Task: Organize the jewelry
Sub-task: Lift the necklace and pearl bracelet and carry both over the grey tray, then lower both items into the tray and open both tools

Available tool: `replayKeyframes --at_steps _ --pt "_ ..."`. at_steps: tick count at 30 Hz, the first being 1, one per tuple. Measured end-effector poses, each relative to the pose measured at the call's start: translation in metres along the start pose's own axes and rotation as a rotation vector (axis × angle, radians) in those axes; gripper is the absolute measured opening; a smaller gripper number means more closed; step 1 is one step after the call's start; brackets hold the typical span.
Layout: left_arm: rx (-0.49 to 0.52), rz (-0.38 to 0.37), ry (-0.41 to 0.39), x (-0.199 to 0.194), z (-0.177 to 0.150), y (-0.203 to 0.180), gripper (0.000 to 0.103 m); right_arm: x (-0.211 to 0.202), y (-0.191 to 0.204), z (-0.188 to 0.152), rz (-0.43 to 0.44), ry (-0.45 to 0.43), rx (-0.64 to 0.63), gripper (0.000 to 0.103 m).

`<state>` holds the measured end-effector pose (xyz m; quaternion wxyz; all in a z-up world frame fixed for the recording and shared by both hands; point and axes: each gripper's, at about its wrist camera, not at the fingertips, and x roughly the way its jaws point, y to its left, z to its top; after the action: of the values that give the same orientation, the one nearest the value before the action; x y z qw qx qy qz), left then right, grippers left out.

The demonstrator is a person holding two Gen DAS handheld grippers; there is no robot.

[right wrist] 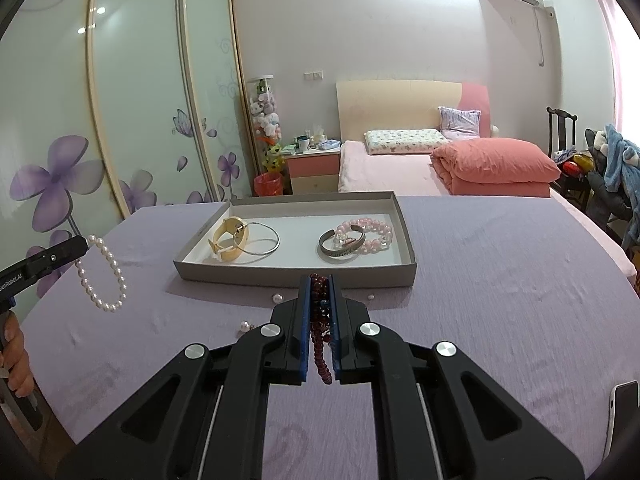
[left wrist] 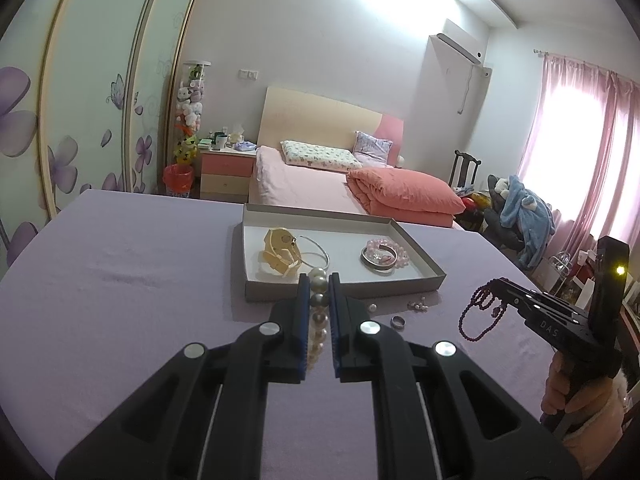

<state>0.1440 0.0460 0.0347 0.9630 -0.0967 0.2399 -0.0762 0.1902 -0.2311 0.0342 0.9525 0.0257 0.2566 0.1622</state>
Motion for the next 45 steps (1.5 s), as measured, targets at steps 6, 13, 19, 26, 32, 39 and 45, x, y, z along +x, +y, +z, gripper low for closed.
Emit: replayKeyframes --at_steps 6,13,19,26,32,39,45 --pt "0.007 0.000 -0.002 0.005 0.001 -0.003 0.010 0.000 -0.002 0.005 -0.008 -0.019 -0.005 0.009" --pt "0.022 0.005 -0.005 0.011 0.006 -0.006 0.010 0.001 -0.007 0.015 -0.029 -0.049 -0.007 0.009" --pt "0.048 0.020 -0.052 0.022 0.029 -0.009 0.010 0.005 -0.010 0.037 -0.050 -0.109 -0.018 0.009" --pt "0.055 0.023 -0.085 0.050 0.056 -0.014 0.010 0.028 -0.016 0.062 -0.040 -0.145 -0.012 0.009" --pt "0.040 0.033 -0.073 0.085 0.071 -0.013 0.010 0.064 -0.017 0.072 -0.028 -0.129 -0.013 0.009" --pt "0.023 0.035 -0.039 0.133 0.083 -0.009 0.010 0.109 -0.022 0.075 0.005 -0.090 0.019 0.009" --pt "0.029 0.030 -0.018 0.158 0.080 -0.006 0.010 0.138 -0.023 0.075 0.021 -0.061 0.033 0.010"
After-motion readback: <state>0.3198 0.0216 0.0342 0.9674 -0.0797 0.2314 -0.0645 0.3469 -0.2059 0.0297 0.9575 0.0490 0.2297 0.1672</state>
